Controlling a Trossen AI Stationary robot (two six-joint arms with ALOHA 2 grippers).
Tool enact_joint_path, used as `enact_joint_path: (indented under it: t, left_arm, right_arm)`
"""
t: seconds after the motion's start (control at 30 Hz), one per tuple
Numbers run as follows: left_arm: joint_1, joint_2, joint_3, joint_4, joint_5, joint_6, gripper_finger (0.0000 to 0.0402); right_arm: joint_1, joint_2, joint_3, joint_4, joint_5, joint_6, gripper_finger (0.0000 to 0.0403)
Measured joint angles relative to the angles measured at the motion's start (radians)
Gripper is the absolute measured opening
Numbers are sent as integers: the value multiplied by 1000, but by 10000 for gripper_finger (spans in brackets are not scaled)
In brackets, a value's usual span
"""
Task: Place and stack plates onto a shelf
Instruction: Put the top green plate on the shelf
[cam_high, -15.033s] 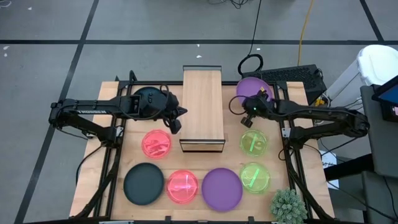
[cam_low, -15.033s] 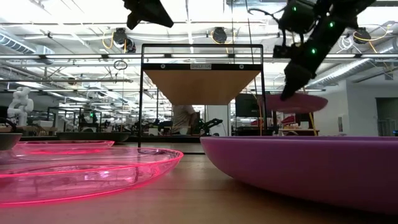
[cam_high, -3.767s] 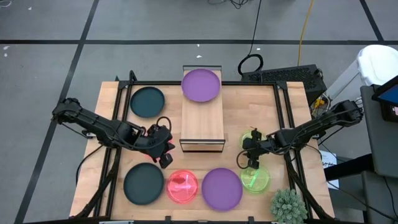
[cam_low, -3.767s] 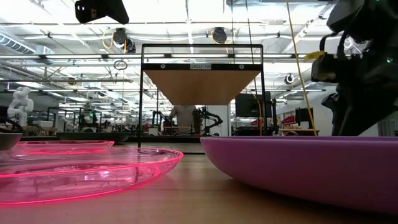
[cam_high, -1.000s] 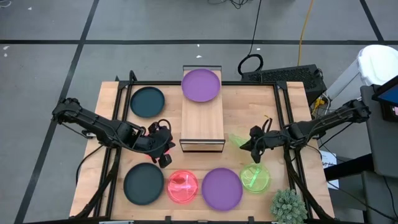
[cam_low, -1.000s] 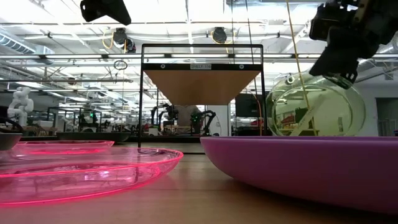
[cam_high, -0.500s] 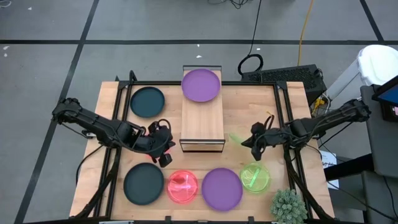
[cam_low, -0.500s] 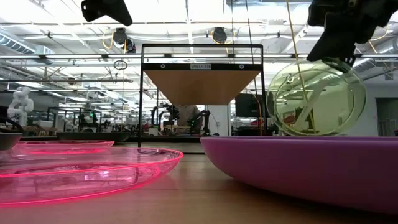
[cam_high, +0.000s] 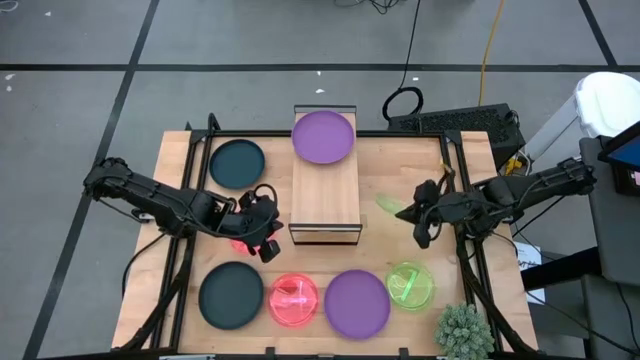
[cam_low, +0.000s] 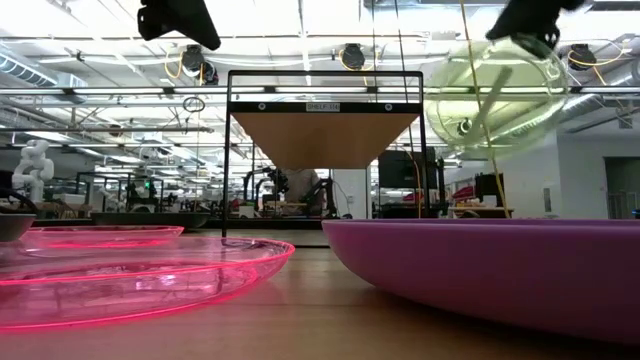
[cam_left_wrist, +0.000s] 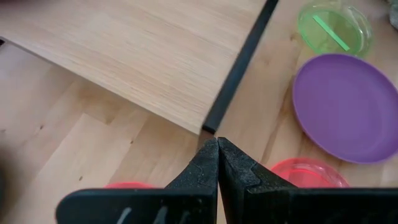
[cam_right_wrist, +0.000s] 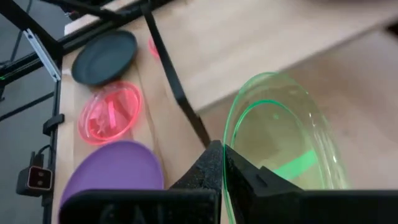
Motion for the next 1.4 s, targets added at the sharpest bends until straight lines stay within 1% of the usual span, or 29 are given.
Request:
enact_joint_path:
  t: [0.17, 0.33, 0.5, 0.63, 0.73, 0.83, 0.9, 1.0, 1.13, 1.23, 1.33, 1.4]
  left_arm:
    - [19, 0, 0, 0, 0, 0, 1]
    - [32, 0, 0, 0, 1, -13, 1]
    - [32, 0, 0, 0, 2, -84, 1]
    - [32, 0, 0, 3, 4, -175, 1]
    - [32, 0, 0, 47, 9, -193, 1]
    - [32, 0, 0, 153, 12, -123, 6]
    - [35, 0, 0, 255, 13, -54, 22]
    - [52, 0, 0, 400, 13, 29, 67]
    - [77, 0, 1, 529, 17, 171, 135]
    - [81, 0, 32, 560, 23, 354, 164]
    - [101, -2, 50, 568, 20, 500, 168]
    - [125, -1, 50, 566, 18, 569, 166]
  right_arm:
    - [-42, 38, 114, -6, 1, -139, 0]
    - [-85, 116, 238, -5, -1, -306, 0]
    - [-126, 194, 333, -5, -10, -446, 0]
    - [-163, 247, 377, -4, -77, -534, 0]
    - [-185, 278, 391, 2, -128, -582, 0]
    - [-204, 299, 392, 43, -194, -628, 0]
    - [-213, 314, 392, 77, -240, -648, 0]
    - [-224, 334, 392, 114, -292, -666, 0]
    - [-233, 357, 392, 136, -348, -670, 0]
    - [-238, 375, 392, 159, -395, -675, 0]
    - [-247, 396, 392, 184, -459, -683, 0]
    - [-259, 410, 392, 199, -509, -693, 0]
